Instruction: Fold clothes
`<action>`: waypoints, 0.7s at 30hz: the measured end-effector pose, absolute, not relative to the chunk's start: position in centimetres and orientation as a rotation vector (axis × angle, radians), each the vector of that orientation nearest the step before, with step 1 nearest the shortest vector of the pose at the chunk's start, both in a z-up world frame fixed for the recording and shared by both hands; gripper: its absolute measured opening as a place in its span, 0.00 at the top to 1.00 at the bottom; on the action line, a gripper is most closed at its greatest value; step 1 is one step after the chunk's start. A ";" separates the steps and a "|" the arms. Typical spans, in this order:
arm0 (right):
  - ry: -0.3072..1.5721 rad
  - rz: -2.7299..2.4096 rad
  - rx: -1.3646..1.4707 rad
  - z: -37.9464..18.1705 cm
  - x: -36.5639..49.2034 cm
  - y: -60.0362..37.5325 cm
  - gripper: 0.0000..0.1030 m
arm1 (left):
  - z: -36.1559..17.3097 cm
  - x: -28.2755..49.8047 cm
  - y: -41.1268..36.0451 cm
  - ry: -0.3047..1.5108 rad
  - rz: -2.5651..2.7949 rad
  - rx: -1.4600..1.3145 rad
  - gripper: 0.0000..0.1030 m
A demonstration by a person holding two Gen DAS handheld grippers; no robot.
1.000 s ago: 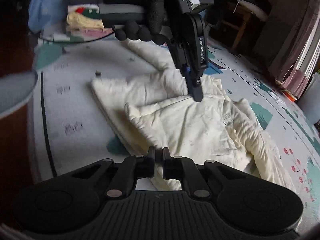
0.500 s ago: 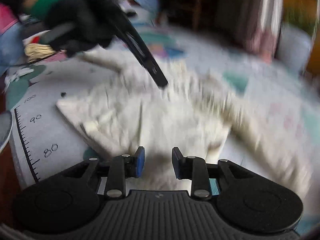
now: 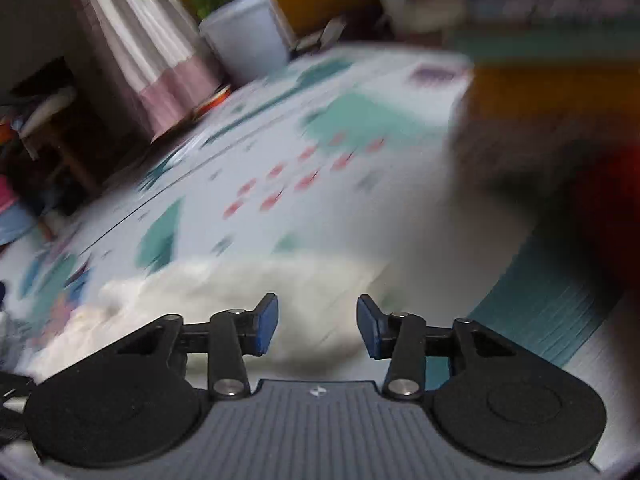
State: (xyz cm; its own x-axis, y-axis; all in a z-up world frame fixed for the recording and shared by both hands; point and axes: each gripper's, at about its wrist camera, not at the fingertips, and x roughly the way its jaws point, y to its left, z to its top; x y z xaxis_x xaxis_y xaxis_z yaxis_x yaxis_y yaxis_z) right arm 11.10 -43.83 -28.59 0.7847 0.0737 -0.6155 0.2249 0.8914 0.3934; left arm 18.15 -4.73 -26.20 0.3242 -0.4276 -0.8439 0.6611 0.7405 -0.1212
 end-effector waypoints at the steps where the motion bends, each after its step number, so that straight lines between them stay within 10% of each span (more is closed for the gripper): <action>1: 0.670 -0.076 0.465 -28.6 11.4 -44.6 0.43 | -26.3 18.1 -4.6 1.016 -0.723 0.263 0.59; 6: 0.777 -0.016 0.440 -31.1 14.2 -45.6 0.45 | -26.1 17.9 -4.2 1.032 -0.721 0.250 0.58; 8: 0.802 0.062 0.403 -31.1 15.3 -44.8 0.91 | -26.2 17.8 -4.3 1.036 -0.722 0.259 0.58; 21: 0.917 0.043 0.062 -31.0 23.3 -42.3 0.83 | -26.9 17.3 -4.6 1.029 -0.722 0.288 0.56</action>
State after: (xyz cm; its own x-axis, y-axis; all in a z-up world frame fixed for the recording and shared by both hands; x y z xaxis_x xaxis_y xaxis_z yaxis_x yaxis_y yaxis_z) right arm 23.28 -42.26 -31.05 0.6077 0.0635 -0.7916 -0.0107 0.9974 0.0718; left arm 17.29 -4.64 -26.93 0.3135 -0.4093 -0.8569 0.6671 0.7371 -0.1080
